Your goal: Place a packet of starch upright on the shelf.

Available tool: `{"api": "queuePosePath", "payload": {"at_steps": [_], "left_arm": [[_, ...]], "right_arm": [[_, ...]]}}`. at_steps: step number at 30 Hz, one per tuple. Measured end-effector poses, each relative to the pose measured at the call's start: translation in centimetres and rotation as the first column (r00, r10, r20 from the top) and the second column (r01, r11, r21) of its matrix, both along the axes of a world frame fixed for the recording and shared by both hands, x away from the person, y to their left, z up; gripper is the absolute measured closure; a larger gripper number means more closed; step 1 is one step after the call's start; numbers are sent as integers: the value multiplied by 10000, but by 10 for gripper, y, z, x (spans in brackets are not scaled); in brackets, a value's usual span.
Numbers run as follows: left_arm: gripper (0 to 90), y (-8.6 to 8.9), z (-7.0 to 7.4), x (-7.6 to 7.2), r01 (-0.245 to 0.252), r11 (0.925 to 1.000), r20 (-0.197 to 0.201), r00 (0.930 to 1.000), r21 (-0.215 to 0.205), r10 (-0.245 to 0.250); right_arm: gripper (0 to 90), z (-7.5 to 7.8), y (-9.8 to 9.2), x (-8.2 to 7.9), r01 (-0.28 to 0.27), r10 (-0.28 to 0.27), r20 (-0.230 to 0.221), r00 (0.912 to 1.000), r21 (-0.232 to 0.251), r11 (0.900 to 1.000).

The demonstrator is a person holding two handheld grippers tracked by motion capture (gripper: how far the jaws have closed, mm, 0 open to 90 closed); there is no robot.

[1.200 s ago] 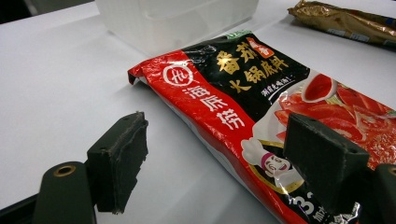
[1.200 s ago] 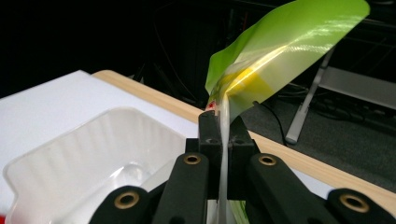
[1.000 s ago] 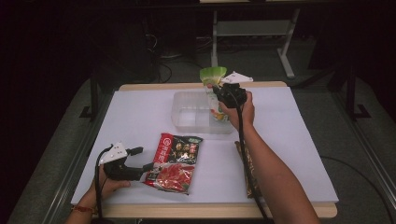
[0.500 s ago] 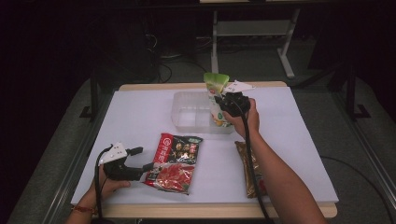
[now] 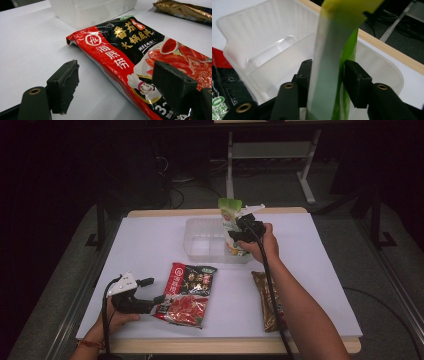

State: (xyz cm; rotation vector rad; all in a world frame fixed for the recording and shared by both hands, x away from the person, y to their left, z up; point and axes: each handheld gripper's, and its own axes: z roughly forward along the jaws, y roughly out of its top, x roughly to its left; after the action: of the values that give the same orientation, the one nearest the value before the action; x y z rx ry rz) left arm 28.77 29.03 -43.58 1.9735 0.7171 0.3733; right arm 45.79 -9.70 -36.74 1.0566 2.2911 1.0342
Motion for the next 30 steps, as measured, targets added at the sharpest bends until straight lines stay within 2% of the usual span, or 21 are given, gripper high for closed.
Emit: {"api": "queuePosePath", "payload": {"at_steps": [1, 2, 3, 5, 6, 7, 11, 14, 16, 17, 18, 22, 23, 24, 25, 26, 27, 28, 29, 30], "left_arm": [[208, 0, 0, 0, -2, 10000, -8, 10000, -3, 2], [208, 0, 0, 0, -1, 10000, -22, 10000, 3, 1], [208, 0, 0, 0, 20, 10000, -26, 10000, 35, -20], [208, 0, 0, 0, 55, 10000, -15, 10000, 57, -54], [208, 0, 0, 0, 69, 10000, -35, 10000, 60, -69], [208, 0, -1, 0, 70, 10000, -44, 10000, 63, -70], [208, -1, -1, 0, 111, 9999, -59, 9999, 84, -110], [209, -1, -1, 0, 118, 9999, -51, 9999, 86, -117], [209, -1, -1, 0, 113, 9999, -50, 9999, 87, -113], [209, -1, -1, 0, 115, 9999, -44, 9999, 106, -115], [210, -1, -1, 0, 113, 9999, -53, 9999, 100, -112], [210, 0, -1, 1, 90, 9999, -53, 9999, 48, -90], [210, 0, -1, 0, 93, 9999, -51, 9999, 55, -93], [210, 0, -1, 0, 87, 10000, -48, 10000, 39, -87], [210, 0, -1, 0, 87, 9999, -26, 10000, 53, -87], [210, 1, -1, 0, 85, 10000, -16, 10000, 49, -85], [210, 1, -1, 0, 82, 10000, -34, 10000, 41, -82], [210, 1, -1, 0, 91, 10000, -23, 10000, 26, -91], [210, 0, -1, 0, 89, 10000, -27, 10000, 1, -89], [210, 0, -1, 0, 90, 10000, -28, 10000, 20, -90]], "right_arm": [[565, 0, 0, 0, 0, 0, 0, 10000, 0, 10000], [585, 0, 1, 4, -49, 47, -320, 9995, -50, 10000], [585, 0, 1, 4, -49, 47, -320, 9995, -50, 10000], [687, 1, 4, 7, -61, 46, -494, 9988, -290, 9996], [687, 1, 4, 7, -61, 46, -494, 9988, -290, 9996], [741, 3, 6, 6, -79, 51, -496, 9988, -566, 9984], [804, 5, 10, 3, 5, -27, -273, 9996, -803, 9968], [837, 6, 12, -1, 167, -141, 272, 9995, -986, 9950], [844, 4, 11, -3, 442, -375, 860, 9956, -775, 9960], [844, 4, 11, -3, 442, -375, 860, 9956, -775, 9960], [845, 4, 11, -5, 565, -490, 1117, 9925, -644, 9963], [846, 8, 8, -9, 1011, -975, 2146, 9718, -58, 9949], [845, 8, 7, -11, 1267, -1292, 2550, 9583, 265, 9916], [845, 6, 8, -12, 1286, -1313, 2705, 9537, 281, 9913], [845, 6, 8, -12, 1286, -1313, 2705, 9537, 281, 9913], [845, -2, 9, -14, 1186, -1198, 3067, 9442, 226, 9927], [845, -2, 9, -14, 1186, -1198, 3067, 9442, 226, 9927], [845, -7, 11, -15, 1190, -1204, 3089, 9434, 236, 9926], [845, -19, 12, -17, 1050, -1047, 3110, 9446, 160, 9943], [845, -19, 12, -17, 1050, -1047, 3110, 9446, 160, 9943]]}}
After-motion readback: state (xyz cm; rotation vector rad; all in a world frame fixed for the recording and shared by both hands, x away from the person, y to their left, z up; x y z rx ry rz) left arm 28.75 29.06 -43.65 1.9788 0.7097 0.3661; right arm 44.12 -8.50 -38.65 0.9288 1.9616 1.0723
